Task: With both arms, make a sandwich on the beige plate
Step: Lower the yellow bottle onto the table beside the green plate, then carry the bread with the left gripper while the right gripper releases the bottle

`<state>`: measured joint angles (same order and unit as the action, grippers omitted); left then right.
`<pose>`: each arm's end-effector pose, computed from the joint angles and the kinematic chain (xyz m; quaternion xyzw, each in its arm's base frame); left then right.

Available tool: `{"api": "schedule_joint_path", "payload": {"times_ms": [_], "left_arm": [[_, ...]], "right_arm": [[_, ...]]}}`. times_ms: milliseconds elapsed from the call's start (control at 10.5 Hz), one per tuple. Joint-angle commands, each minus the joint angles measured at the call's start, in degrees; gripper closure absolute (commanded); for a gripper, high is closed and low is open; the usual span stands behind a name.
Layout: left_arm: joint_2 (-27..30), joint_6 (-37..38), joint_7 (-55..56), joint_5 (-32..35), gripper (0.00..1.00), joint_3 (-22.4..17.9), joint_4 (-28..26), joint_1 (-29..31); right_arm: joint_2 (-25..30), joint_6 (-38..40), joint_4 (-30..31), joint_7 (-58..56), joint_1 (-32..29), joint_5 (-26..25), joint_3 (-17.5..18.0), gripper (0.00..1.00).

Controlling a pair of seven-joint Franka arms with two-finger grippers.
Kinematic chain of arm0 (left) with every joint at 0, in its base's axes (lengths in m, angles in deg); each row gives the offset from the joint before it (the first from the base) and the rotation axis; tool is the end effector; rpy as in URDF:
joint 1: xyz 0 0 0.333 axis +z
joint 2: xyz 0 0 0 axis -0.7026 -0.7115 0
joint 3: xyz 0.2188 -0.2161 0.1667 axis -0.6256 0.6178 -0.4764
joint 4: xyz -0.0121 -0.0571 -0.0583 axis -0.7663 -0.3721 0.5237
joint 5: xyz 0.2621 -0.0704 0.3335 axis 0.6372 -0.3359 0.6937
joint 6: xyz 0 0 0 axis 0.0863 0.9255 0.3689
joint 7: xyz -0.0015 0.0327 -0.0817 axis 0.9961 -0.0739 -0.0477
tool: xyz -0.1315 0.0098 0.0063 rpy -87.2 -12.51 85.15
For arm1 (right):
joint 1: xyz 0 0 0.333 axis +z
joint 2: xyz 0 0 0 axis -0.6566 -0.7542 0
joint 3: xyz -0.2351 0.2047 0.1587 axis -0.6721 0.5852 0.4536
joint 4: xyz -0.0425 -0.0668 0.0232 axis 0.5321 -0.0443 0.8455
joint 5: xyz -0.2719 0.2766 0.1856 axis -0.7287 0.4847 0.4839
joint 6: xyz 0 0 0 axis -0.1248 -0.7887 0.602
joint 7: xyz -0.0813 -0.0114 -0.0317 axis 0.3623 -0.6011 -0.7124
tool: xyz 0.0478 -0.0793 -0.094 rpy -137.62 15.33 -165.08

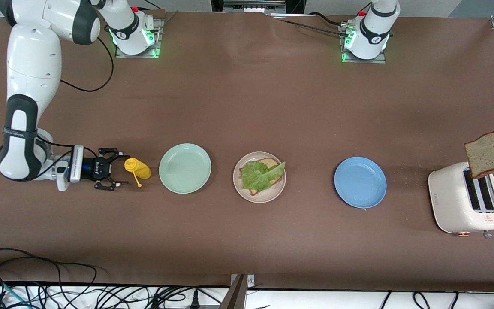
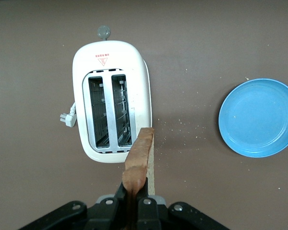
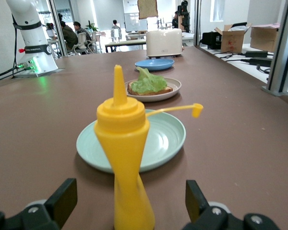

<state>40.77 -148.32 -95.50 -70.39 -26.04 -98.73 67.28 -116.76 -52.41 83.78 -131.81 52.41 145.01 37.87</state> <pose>0.6900 0.1839 0.5149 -0.9992 0.0251 0.0198 0.0246 0.6817 -0.0585 0.1319 -0.5910 -0.5760 -0.3706 0.4262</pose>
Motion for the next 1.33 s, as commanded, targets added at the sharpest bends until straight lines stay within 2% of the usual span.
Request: {"api": "schedule_joint_path", "payload": {"times_ms": [0,190,381,571,857,1048,1238], "left_arm": [[0.7,0.4,3.2,-1.2,1.0,-0.1,-0.4,-1.6],[0.7,0.9,10.9,-4.3,1.0,-0.1,-0.4,-5.0],[0.7,1.1,21.4,-9.0,1.0,-0.1,-0.4,-8.8],[0.1,1.1,32.9,-15.0,1.0,-0.1,-0.7,-13.2],[-2.9,1.0,46.7,-22.1,1.0,-0.1,-0.4,-20.9],[-6.5,0.3,54.0,-24.9,1.0,-0.1,-0.2,-26.8],[-8.2,-3.9,58.9,-29.4,1.0,-0.1,-0.2,-31.2]], "right_arm": [[-0.1,0.2,-4.0,6.2,-0.7,-3.8,-3.4,0.0],[0.2,0.9,-8.6,14.8,-0.6,-6.7,-6.4,0.0],[1.3,4.1,-12.2,22.8,-0.6,-9.9,-7.8,0.0],[2.6,8.4,-16.1,34.8,-0.3,-9.8,-10.9,0.0],[3.3,8.3,-25.1,55.2,1.3,-9.6,-11.4,0.0],[3.5,6.3,-26.1,65.1,4.4,-9.5,-11.8,0.0],[4.5,3.6,-26.1,71.4,6.4,-9.9,-11.7,0.0]]}}
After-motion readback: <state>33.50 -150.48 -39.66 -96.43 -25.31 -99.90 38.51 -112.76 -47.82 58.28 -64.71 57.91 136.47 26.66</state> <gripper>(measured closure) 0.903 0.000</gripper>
